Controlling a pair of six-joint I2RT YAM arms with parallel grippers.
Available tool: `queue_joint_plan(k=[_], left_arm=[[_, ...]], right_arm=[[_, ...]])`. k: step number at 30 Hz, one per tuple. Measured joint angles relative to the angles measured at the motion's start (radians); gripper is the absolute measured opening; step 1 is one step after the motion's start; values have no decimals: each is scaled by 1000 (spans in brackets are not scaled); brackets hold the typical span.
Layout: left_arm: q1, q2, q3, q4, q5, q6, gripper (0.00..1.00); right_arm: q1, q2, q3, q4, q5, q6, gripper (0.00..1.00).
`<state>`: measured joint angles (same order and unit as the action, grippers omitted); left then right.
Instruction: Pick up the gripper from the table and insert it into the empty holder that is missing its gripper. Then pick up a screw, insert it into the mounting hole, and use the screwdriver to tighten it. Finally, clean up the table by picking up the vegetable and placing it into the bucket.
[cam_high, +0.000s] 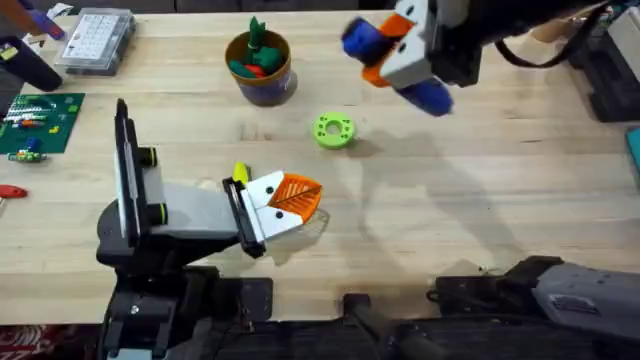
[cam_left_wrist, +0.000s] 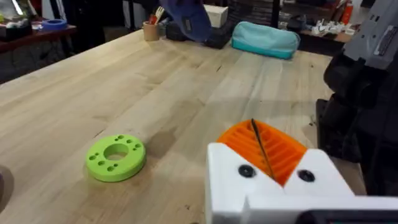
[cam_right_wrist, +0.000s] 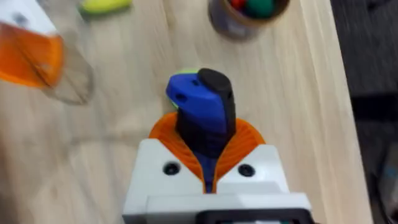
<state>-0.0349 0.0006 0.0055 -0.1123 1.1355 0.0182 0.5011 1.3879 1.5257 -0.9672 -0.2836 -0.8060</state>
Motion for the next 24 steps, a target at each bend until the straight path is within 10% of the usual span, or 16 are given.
queue_joint_plan(k=[10,24], left_arm=[[0,0,0,0,0,0,16],[0,0,0,0,0,0,16]], right_arm=[[-1,226,2,-1,359,-89,39],[-90,534,3,50,434,-131,39]])
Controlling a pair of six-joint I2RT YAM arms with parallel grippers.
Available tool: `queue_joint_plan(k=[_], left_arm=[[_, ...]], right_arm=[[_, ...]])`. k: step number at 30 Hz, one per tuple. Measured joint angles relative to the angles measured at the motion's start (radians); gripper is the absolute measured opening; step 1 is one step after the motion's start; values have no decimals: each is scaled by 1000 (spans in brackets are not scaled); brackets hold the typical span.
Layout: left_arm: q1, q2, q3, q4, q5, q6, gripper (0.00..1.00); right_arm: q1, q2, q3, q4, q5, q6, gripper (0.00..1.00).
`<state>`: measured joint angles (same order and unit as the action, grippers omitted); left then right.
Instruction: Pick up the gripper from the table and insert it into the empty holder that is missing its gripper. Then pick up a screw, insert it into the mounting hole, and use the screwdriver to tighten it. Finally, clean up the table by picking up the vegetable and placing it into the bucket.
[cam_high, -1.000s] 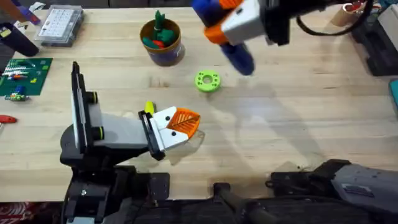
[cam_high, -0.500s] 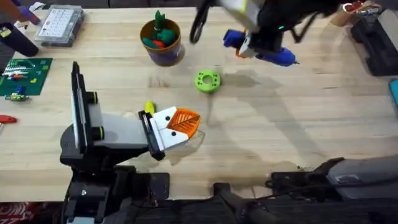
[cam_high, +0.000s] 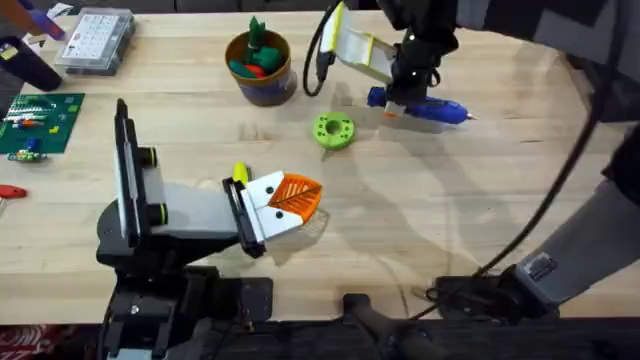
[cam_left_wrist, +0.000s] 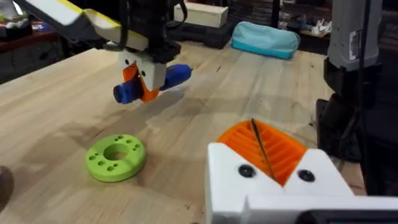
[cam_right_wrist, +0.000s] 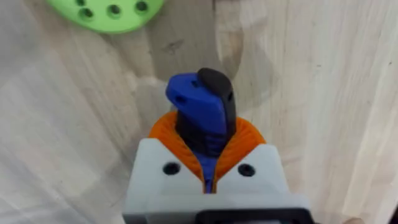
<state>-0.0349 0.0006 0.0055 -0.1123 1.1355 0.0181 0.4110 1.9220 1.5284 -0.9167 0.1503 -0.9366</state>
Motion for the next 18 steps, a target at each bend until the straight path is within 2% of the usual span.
queue_joint_plan(k=[6,14,18], left_arm=[[0,0,0,0,0,0,16],[0,0,0,0,-3,0,16],[0,0,0,0,-3,0,16]], right_arm=[[-50,37,0,-24,-34,-4,39],[-55,41,1,6,-57,-49,38],[-64,82,2,8,-62,-108,36]])
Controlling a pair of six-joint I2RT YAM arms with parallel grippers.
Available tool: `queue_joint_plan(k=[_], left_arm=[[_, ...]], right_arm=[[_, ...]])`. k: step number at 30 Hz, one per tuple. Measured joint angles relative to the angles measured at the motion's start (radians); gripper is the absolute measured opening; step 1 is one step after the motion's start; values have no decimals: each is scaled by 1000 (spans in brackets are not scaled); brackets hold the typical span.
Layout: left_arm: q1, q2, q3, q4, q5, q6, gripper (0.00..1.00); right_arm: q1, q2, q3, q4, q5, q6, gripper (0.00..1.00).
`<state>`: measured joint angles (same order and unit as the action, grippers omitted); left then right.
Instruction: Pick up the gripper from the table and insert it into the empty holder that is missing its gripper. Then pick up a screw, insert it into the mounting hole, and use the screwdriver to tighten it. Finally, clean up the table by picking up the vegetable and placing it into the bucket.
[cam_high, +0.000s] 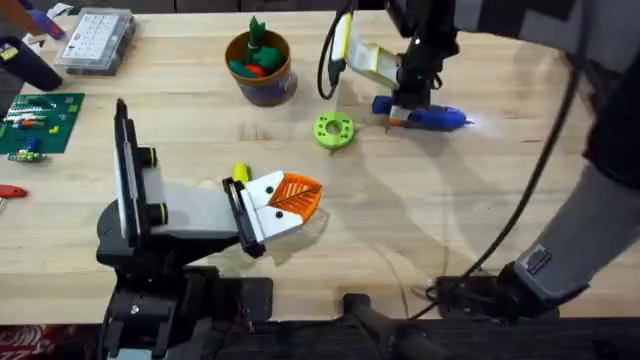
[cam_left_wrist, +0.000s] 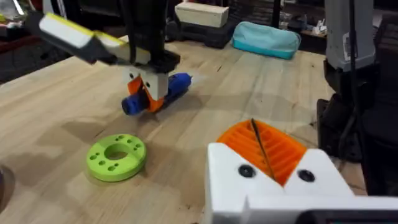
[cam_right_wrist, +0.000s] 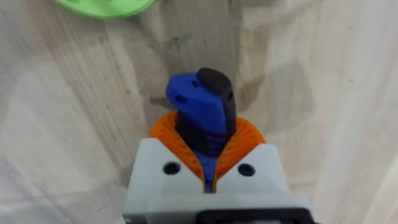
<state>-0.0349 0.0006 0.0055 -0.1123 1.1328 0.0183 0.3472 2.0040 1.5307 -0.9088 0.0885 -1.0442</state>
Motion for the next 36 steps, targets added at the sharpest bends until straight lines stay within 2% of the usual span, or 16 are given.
queue_joint_plan(k=[4,11,12,13,15,17,18,24,30,36], left_arm=[[0,0,0,0,0,0,16],[0,0,0,0,0,0,16],[0,0,0,0,0,0,16],[0,0,0,0,0,0,16],[0,0,0,0,0,0,16],[0,0,0,0,0,0,16],[0,0,0,0,0,0,16],[0,0,0,0,0,0,16],[0,0,0,1,-2,0,16],[0,0,0,3,-11,0,16]], right_arm=[[-2,44,3,-2,10,-32,34],[-2,45,6,0,12,-46,31],[-2,45,6,-2,12,-45,67],[-2,44,6,-5,13,-43,169],[-1,37,7,-10,15,-41,464],[-1,26,7,-3,15,-34,778],[-1,-14,7,-12,15,-13,989],[-1,-202,8,-104,15,39,996],[-1,-394,11,-201,12,170,997],[-1,-532,11,-245,-22,291,996]])
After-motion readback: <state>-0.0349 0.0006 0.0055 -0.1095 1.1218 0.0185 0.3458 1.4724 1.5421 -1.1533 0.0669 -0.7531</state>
